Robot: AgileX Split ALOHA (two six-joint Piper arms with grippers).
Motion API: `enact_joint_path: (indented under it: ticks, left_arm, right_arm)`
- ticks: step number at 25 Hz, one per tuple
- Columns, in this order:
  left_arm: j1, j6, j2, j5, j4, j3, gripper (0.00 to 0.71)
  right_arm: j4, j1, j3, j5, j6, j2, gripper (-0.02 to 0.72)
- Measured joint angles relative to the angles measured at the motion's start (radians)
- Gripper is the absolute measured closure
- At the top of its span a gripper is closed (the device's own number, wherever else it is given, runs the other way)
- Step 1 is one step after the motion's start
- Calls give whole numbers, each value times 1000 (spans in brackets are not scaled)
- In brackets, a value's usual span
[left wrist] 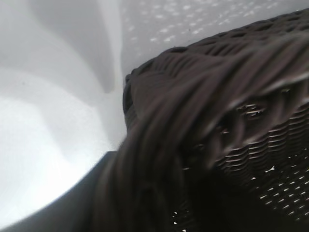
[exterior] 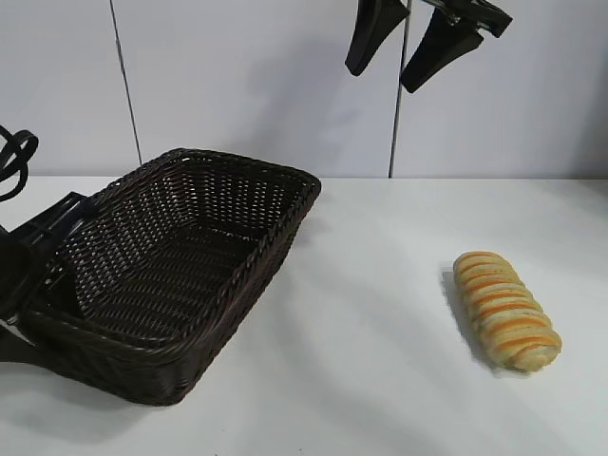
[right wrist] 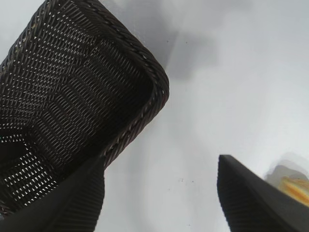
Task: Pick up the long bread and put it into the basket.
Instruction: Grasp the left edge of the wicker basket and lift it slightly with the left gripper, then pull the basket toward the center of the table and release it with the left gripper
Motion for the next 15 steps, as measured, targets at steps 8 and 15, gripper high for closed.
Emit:
enact_joint_path:
  ticks: [8, 15]
  left_arm:
    - [115, 196, -37, 191, 16, -138, 603]
    - [155, 534, 84, 413, 31, -328, 603]
  right_arm:
    - [0, 0, 0, 0, 0, 0, 218]
    - [0, 0, 0, 0, 0, 0, 218]
